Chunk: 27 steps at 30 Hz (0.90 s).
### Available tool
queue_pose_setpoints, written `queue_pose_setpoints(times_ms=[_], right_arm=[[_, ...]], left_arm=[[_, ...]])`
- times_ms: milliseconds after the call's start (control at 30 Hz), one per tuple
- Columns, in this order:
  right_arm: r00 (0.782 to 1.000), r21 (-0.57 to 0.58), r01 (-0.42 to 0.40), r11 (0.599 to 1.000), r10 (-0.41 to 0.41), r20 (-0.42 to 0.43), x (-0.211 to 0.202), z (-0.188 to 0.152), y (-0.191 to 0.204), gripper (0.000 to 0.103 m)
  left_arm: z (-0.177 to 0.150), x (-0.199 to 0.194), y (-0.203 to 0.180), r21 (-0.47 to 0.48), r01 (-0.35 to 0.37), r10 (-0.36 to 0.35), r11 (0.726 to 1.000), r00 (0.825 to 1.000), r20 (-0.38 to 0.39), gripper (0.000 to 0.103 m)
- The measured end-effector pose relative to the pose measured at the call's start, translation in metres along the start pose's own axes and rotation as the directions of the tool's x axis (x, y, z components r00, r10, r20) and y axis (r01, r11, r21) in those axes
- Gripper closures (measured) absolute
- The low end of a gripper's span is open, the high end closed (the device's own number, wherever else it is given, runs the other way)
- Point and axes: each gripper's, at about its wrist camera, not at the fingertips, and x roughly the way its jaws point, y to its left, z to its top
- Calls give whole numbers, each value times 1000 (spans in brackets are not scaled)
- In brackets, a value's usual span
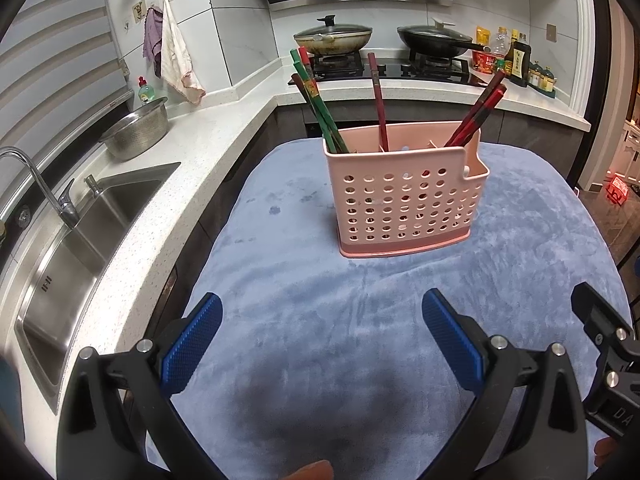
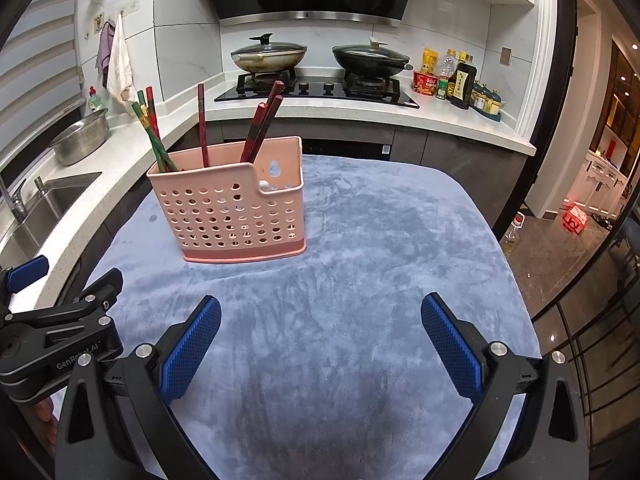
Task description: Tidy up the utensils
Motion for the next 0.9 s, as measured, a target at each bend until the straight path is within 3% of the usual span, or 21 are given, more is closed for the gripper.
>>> queue_pose_setpoints(times_ms=[900], right_arm=[[1000, -1, 5, 1000, -5, -5, 3, -4, -2, 6]], left_arm=[[-1, -1, 1, -4, -16, 16, 1000, 1000, -3, 7]])
